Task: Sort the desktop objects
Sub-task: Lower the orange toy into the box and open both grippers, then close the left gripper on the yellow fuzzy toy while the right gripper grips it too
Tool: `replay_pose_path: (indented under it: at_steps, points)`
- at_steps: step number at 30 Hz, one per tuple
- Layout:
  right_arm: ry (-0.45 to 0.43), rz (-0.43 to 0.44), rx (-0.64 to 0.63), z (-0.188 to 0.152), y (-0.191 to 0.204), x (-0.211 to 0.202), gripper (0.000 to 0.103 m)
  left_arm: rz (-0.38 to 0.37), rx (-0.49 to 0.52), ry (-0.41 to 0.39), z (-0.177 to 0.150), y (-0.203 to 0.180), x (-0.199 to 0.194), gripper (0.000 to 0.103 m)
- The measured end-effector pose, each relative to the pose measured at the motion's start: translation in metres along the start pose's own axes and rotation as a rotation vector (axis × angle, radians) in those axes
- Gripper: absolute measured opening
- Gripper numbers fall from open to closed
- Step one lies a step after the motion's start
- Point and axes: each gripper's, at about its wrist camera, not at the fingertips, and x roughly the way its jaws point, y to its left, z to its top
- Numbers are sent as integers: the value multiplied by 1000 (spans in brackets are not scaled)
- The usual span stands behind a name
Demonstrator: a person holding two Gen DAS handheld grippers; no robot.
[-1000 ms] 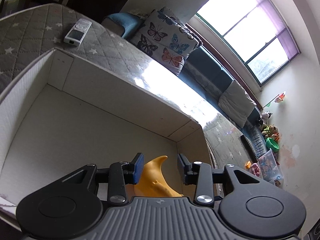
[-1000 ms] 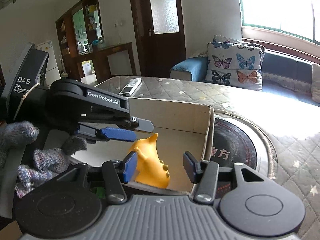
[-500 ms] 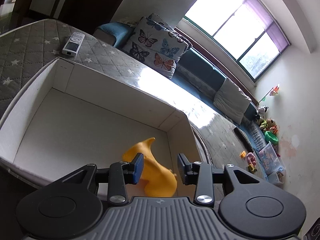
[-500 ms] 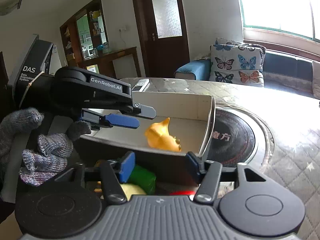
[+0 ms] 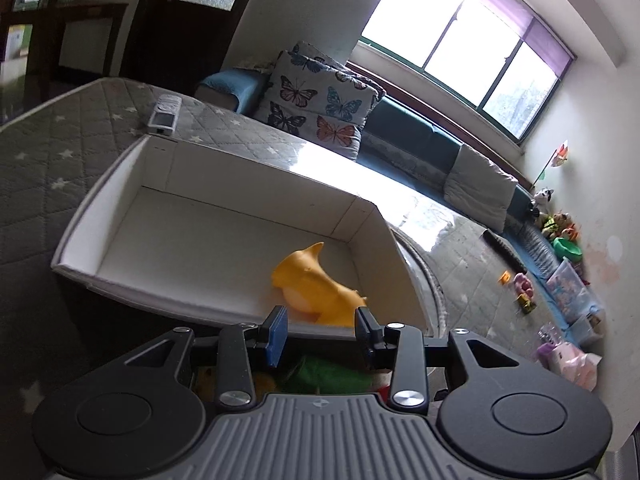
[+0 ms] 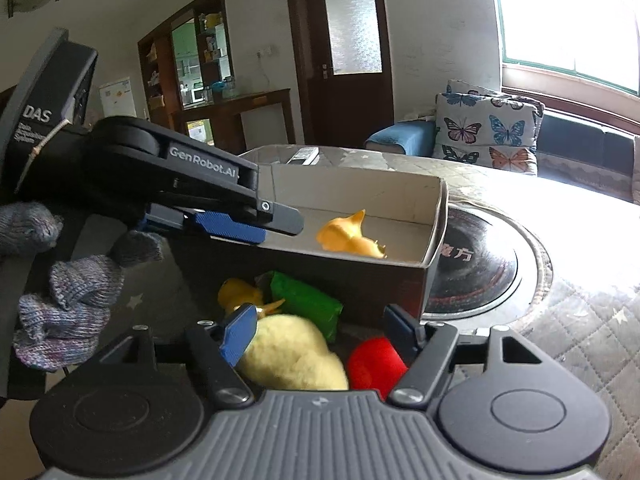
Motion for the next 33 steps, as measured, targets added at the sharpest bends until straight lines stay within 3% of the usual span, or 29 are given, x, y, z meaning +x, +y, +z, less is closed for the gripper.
replay_pose_path:
  at_steps: [5,17,27,33]
  points:
    - [7,1,-25,-10,8,-3,77,4,-4,-27,-10,4,-19,39]
    - [37,14,-20,-26,12,2,77,29,-42,-41,-36,13,-47,39]
    - [76,13,-14,-36,11,18,77,-27,-90,26,-58,18,-48,39]
    - [84,35,-38,-39,18,16,76,-54,-70,58,-63,10,-39,39]
